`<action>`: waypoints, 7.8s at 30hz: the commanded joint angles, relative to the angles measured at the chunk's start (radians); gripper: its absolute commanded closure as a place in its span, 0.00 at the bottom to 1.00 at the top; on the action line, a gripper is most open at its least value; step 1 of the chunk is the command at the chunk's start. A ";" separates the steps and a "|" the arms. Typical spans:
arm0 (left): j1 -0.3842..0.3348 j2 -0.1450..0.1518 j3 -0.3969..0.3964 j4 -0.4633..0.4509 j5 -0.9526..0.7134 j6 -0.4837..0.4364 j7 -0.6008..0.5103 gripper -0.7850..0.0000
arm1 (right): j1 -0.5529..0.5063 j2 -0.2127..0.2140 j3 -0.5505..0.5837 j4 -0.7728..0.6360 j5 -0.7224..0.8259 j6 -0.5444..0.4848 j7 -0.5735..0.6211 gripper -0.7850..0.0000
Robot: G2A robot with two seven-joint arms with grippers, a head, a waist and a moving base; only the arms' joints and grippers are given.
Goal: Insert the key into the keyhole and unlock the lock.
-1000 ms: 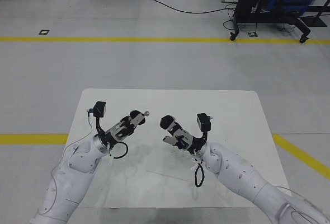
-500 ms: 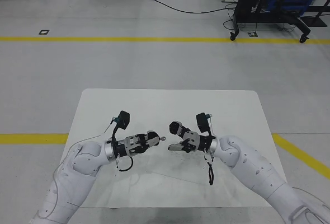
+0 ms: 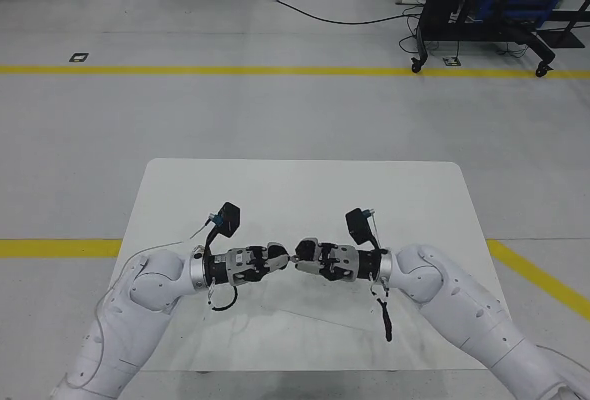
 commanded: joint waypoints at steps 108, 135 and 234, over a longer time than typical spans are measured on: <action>0.164 0.089 -0.246 -0.176 0.919 0.511 -0.067 0.76 | -0.100 0.019 0.163 0.002 0.003 -0.046 -0.027 1.00; 0.162 0.090 -0.256 -0.198 0.846 0.542 -0.024 1.00 | -0.100 0.019 0.163 0.002 0.003 -0.046 -0.027 1.00; -0.257 -0.052 0.121 0.235 -0.646 1.052 -0.038 1.00 | -0.326 -0.106 -0.080 -0.392 0.326 0.915 -0.503 1.00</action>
